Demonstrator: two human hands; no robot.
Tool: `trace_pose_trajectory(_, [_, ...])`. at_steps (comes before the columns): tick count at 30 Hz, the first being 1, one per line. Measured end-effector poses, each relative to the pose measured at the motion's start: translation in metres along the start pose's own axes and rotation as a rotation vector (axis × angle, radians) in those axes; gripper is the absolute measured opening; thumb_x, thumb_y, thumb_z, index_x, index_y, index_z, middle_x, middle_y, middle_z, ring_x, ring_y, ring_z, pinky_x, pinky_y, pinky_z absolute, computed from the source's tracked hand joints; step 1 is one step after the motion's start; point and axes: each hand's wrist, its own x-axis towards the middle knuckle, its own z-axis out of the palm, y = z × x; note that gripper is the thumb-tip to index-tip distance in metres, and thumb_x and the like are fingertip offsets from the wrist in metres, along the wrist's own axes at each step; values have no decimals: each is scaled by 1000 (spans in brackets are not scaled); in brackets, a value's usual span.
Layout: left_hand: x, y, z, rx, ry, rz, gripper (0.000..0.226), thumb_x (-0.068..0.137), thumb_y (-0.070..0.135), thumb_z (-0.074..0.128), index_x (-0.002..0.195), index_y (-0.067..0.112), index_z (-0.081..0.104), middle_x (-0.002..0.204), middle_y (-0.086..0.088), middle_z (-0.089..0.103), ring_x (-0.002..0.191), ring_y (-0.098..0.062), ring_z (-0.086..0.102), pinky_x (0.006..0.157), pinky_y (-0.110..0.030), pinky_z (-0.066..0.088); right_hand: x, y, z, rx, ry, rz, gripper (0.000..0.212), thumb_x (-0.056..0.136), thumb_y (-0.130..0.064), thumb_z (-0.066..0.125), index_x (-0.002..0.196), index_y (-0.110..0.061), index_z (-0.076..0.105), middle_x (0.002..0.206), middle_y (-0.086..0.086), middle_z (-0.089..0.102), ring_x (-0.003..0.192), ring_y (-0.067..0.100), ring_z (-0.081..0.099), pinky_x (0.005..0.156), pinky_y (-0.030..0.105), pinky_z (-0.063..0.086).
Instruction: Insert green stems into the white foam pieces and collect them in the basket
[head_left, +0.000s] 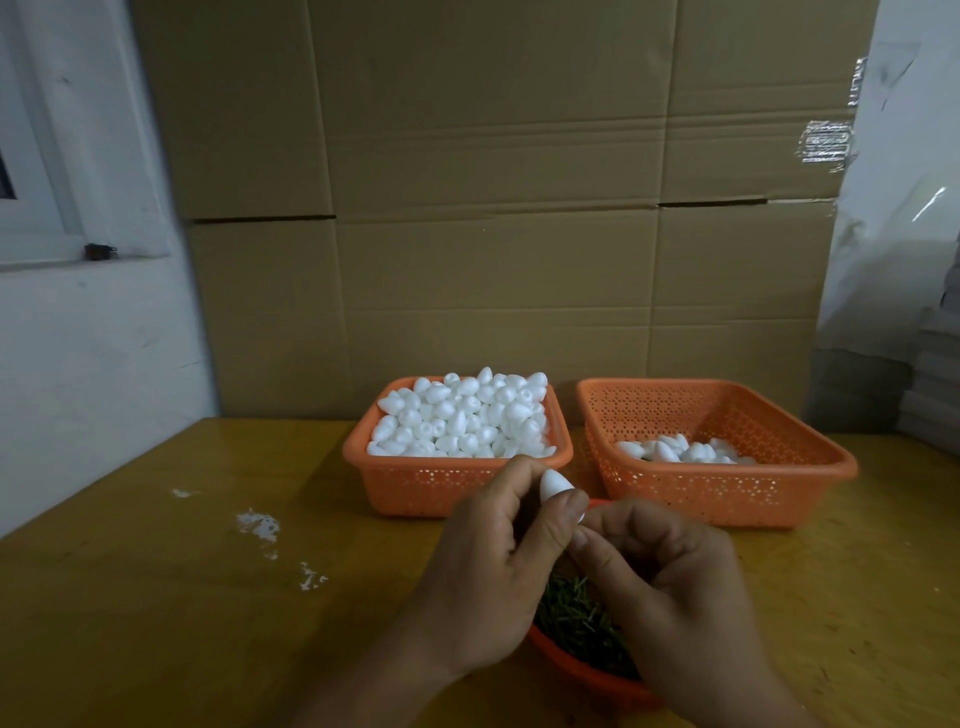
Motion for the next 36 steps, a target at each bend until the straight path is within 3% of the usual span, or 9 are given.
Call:
trace_pose_trajectory(3, [-1,-2,2,-37,8,-22,26,95,54,53,87,30,60,71,5,59,66,-10,54,60,-41,48,2,1,-1,24,-28,8,15,85,-10,73,80,-23,76,71,1,76,59,6,69,54,13,49])
trace_pose_trajectory(8, [-1,-1,3,-113,-34,-31,20,99,47,54,92,31,63,74,15,61,69,3,57,63,-16,45,5,-7,0,206,-21,92,10,77,-19,69,73,-13,77,56,2,69,47,1,63,48,8,44])
trace_pose_trajectory(11, [-1,-4,3,-136,-62,-62,30,94,57,55,119,40,61,81,17,62,73,4,60,65,-14,47,12,-12,-5,227,34,141,11,77,-19,70,73,-11,77,60,4,71,51,9,66,50,13,50])
trace_pose_trajectory(14, [-4,-12,5,-92,-46,-125,45,86,64,58,128,53,51,85,16,58,74,3,57,70,-22,48,33,-1,-22,-27,162,203,9,84,-25,73,78,-21,78,76,-1,75,70,16,70,61,26,55])
trace_pose_trajectory(18, [-6,-17,8,-15,-20,-147,34,81,62,59,112,49,61,86,17,61,77,-2,61,73,-25,53,76,27,-55,-420,329,225,10,90,-29,71,83,-24,77,66,-6,71,56,13,64,53,32,49])
trace_pose_trajectory(24, [-6,-16,8,12,-40,-139,21,84,54,61,99,41,69,83,13,67,71,2,60,65,-17,49,128,74,-95,-1002,223,419,47,92,-47,63,56,-17,67,58,1,62,75,29,63,75,41,49])
trace_pose_trajectory(27, [-6,-16,9,16,-38,-146,20,83,52,61,97,39,69,82,10,67,72,2,61,66,-17,49,144,84,-101,-1115,216,520,48,87,-56,63,60,-16,65,70,4,64,88,30,63,92,47,50])
trace_pose_trajectory(31, [-8,-17,11,29,-42,-154,20,83,51,61,96,39,69,81,12,66,73,1,61,67,-17,48,153,86,-102,-1197,151,605,31,83,-51,67,76,-21,62,88,5,66,97,28,61,97,48,46])
trace_pose_trajectory(36, [-10,-19,14,46,-40,-180,24,78,55,61,95,42,69,84,11,67,78,-2,64,69,-18,49,155,79,-99,-1200,1,690,39,77,-58,72,86,-22,60,97,4,65,106,29,59,104,51,40])
